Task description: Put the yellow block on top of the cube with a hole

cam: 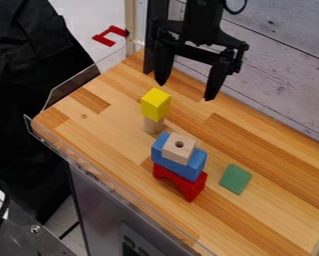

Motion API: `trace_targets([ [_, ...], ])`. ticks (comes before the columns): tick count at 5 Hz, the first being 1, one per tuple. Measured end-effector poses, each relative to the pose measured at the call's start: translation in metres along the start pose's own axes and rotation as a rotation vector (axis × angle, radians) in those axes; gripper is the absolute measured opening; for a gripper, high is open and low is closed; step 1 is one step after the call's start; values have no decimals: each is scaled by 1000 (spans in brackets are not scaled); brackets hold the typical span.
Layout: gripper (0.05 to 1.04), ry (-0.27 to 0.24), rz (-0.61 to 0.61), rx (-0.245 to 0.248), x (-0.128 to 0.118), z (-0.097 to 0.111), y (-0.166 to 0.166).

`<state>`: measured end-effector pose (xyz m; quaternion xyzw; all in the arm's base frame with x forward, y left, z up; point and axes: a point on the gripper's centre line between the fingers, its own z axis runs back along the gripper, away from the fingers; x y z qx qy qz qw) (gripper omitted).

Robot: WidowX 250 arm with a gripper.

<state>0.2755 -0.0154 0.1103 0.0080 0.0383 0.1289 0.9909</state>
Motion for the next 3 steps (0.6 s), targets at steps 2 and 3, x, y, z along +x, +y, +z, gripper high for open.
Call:
trace_targets([
  [2,999,16,10,-24,6,-8,15],
  [3,999,19,41,-20,10,-8,32],
])
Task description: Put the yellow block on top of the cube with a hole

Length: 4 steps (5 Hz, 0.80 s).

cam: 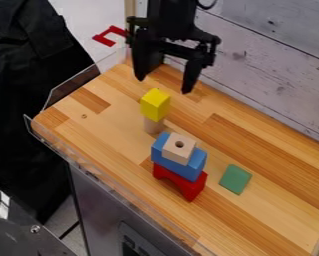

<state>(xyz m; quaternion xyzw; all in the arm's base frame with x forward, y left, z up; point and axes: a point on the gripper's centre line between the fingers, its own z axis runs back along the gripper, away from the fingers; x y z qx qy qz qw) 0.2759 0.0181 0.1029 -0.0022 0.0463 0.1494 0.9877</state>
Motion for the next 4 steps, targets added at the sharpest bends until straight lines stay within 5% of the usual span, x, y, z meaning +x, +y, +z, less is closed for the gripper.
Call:
trace_targets([
  [4,999,36,-188,-26,2,-12,22],
])
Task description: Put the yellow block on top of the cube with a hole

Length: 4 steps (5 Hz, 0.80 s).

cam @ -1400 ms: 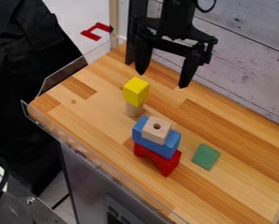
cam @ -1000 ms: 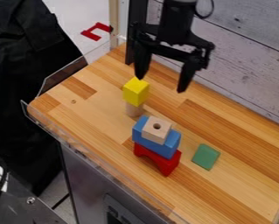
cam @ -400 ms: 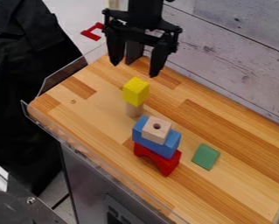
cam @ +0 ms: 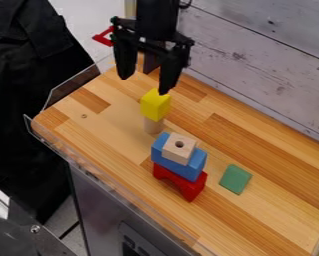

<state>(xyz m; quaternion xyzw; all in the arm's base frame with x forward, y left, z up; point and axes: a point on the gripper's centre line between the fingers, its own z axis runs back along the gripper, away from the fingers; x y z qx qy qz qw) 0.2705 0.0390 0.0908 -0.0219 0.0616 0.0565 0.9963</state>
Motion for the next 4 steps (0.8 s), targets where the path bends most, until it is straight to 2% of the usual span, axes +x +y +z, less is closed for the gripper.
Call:
trace_targets([
  [1,999,16,-14,6,1,-6,1],
  [2,999,10,-24,6,5,-11,1],
  [4,999,74,-29,29,17,-25,2],
])
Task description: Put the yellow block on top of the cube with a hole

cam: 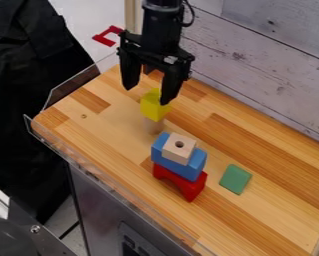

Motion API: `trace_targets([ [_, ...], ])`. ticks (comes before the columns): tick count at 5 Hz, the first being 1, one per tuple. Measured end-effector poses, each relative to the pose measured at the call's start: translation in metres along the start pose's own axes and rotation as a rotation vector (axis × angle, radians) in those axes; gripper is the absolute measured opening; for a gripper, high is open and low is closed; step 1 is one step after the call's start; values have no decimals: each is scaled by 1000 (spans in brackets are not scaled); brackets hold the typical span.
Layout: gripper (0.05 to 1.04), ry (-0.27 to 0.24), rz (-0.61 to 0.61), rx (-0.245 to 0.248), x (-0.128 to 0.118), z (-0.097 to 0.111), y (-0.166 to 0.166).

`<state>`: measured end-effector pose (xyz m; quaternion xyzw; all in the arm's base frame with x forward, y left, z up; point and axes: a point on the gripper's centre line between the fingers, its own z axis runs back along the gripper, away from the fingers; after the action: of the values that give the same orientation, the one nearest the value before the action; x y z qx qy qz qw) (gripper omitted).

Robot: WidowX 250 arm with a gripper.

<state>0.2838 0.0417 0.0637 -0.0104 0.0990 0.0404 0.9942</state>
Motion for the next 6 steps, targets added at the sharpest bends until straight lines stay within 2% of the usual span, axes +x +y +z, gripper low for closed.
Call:
trace_targets([
  [2,999,32,27,-10,2,-7,0],
  [3,999,30,36,-17,3,-8,-1],
  [4,955,54,44,-23,3,-16,-2],
  [5,681,41,61,-57,3,-21,-4],
  [6,517,34,76,-80,3,-22,-2],
])
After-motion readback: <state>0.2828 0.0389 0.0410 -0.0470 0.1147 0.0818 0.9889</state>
